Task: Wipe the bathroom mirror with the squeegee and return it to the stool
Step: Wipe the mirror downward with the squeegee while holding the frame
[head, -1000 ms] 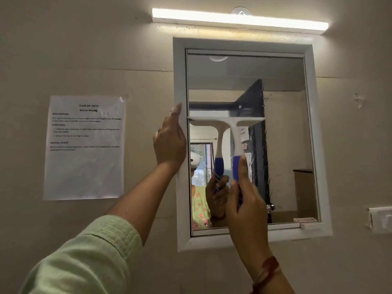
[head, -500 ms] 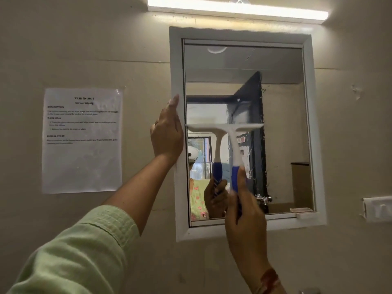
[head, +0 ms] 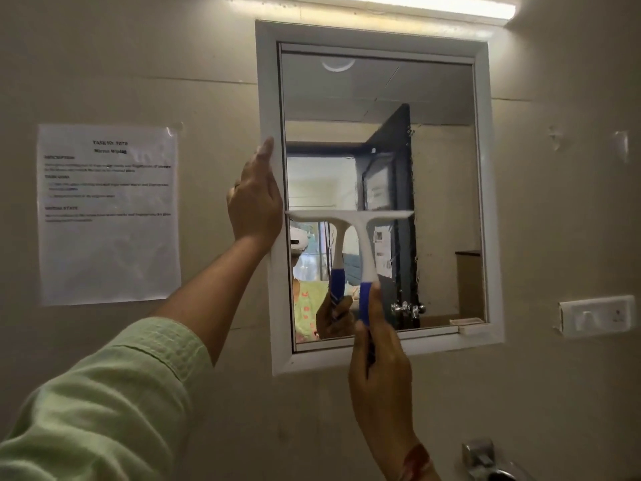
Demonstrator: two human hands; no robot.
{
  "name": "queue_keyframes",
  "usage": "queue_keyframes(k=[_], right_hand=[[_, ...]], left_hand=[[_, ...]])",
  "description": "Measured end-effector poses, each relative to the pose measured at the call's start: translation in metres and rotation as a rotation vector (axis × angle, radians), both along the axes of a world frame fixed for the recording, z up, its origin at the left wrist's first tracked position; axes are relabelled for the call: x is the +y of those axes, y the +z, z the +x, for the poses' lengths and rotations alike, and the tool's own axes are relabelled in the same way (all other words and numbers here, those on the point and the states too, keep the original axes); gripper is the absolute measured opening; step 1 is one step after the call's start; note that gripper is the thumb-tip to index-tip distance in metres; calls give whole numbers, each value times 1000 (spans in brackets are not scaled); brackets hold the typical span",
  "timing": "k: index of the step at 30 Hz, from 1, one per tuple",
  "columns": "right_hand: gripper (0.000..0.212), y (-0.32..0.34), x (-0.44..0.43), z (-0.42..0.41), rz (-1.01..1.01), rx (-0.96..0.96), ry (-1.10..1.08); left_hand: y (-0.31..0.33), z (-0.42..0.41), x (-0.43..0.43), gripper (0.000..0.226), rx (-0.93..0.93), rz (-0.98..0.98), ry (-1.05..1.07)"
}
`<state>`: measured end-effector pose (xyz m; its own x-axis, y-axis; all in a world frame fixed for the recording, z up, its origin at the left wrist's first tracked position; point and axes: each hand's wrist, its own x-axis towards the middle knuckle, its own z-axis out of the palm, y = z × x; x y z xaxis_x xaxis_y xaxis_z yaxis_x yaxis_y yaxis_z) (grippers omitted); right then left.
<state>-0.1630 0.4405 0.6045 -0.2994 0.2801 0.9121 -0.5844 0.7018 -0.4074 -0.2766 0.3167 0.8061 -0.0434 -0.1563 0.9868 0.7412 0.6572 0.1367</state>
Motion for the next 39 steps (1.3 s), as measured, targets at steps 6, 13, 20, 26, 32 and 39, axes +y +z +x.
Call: queue_keyframes(k=[6,13,20,26,32,39], right_hand=[[55,21,5,-4,7,66,-9],[58,-21,2,-7,-25,36,49],[51,-7,6,-11,-65,88,91],[55,-31,6,-8,-54,39,125],[59,-51,1,-4,-59,24,110],[56,-44,12,-6,-56,30,135]], left_hand=[[1,-2,0,42,-1,3,-1],[0,-1,0,41,3,-10,1],[1,0,1,43,-21,-25,17],[0,1,0,42,-21,-31,15],[1,1,0,43,-55,-34,-3],[0,3,1,43,-100,-25,-30]])
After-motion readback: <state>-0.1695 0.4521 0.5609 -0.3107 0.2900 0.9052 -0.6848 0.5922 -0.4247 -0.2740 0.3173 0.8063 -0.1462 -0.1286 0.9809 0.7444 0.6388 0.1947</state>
